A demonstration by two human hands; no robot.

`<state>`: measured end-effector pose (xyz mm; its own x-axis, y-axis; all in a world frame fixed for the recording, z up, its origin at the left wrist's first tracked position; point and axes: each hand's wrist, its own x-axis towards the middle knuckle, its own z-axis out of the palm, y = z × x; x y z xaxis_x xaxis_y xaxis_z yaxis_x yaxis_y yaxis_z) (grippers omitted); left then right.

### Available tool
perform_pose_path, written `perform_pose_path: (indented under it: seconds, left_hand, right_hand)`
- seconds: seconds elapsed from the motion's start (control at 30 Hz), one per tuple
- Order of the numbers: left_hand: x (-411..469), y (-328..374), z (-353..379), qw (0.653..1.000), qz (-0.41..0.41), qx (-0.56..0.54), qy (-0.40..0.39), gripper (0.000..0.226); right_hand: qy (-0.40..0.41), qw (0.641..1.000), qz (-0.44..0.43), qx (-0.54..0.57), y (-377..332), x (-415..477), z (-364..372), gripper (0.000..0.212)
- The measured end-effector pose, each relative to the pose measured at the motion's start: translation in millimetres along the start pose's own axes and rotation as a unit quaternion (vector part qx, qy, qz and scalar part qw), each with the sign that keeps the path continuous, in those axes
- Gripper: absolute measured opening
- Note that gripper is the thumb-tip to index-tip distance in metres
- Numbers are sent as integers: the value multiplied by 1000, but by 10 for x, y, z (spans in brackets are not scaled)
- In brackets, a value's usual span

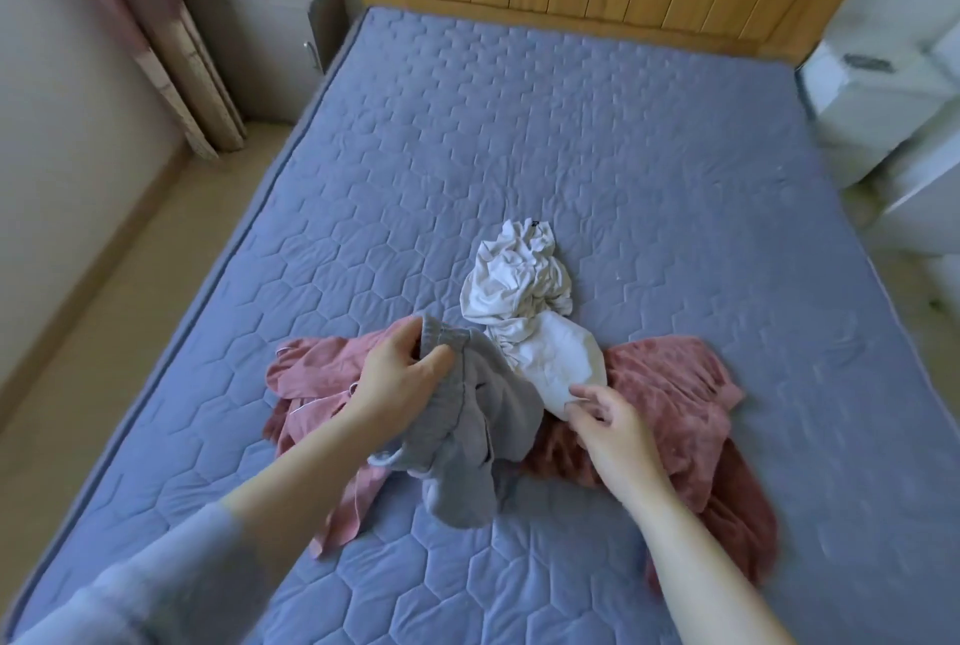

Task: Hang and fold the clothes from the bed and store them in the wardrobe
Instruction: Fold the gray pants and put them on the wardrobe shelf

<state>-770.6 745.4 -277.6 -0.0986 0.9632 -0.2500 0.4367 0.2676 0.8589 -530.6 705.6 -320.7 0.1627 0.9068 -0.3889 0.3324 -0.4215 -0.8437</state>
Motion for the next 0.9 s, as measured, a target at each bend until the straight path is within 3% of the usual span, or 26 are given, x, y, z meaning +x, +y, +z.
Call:
perform_pose_path:
  seconds: [0.27, 0.5, 0.67, 0.9]
  left_hand:
    - [-151, 1247, -446, 992, 49, -98, 63, 13]
    - [-306, 2225, -817, 974, 81, -200, 74, 22]
    - [-428, 2792, -985, 953, 111, -273, 74, 11]
    - [-634, 3255, -1135, 930, 172, -314, 80, 12]
  right_hand:
    - [13, 991, -135, 10, -1160, -305, -552, 17]
    - [-37, 962, -269, 8, -2261, -697, -831, 23]
    - [-76, 934, -349, -20, -2770, -1109, -875, 30]
    - [43, 925, -372, -54, -3088, -1285, -862, 24]
